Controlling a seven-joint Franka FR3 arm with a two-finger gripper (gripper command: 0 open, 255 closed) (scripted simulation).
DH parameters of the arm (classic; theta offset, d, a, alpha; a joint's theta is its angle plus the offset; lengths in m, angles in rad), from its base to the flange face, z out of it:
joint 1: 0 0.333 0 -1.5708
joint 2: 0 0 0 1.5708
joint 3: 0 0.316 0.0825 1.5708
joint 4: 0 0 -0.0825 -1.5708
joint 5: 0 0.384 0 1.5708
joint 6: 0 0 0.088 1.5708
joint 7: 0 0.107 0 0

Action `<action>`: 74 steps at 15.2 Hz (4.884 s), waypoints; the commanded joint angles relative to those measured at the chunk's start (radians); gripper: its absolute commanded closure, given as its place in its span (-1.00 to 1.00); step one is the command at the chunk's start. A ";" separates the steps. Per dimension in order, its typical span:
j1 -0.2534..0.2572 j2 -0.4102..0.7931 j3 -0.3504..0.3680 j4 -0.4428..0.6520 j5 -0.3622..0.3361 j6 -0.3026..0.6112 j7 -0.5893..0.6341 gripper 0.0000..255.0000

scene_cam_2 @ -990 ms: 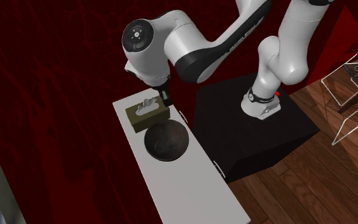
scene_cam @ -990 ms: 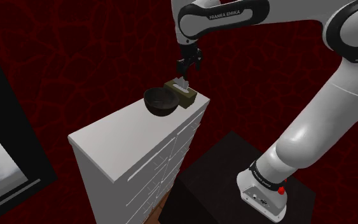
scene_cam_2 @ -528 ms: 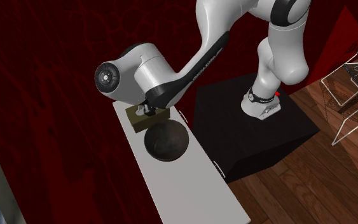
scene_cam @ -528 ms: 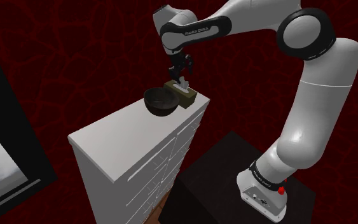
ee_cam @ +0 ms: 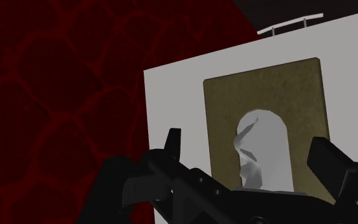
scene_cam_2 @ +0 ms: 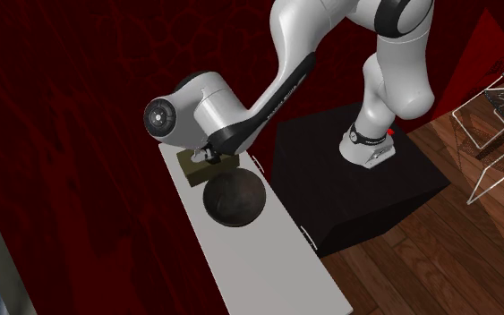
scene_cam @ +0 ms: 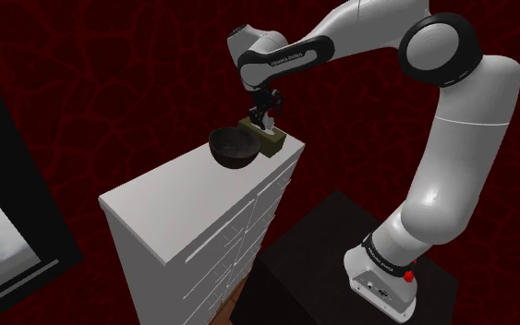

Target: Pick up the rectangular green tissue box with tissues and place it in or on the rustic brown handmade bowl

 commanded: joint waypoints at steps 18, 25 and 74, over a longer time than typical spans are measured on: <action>-0.002 -0.008 0.000 -0.003 0.001 -0.003 -0.004 1.00; 0.000 -0.044 0.004 0.039 0.012 -0.073 -0.037 1.00; 0.225 -0.057 0.126 0.363 0.106 -0.504 0.130 1.00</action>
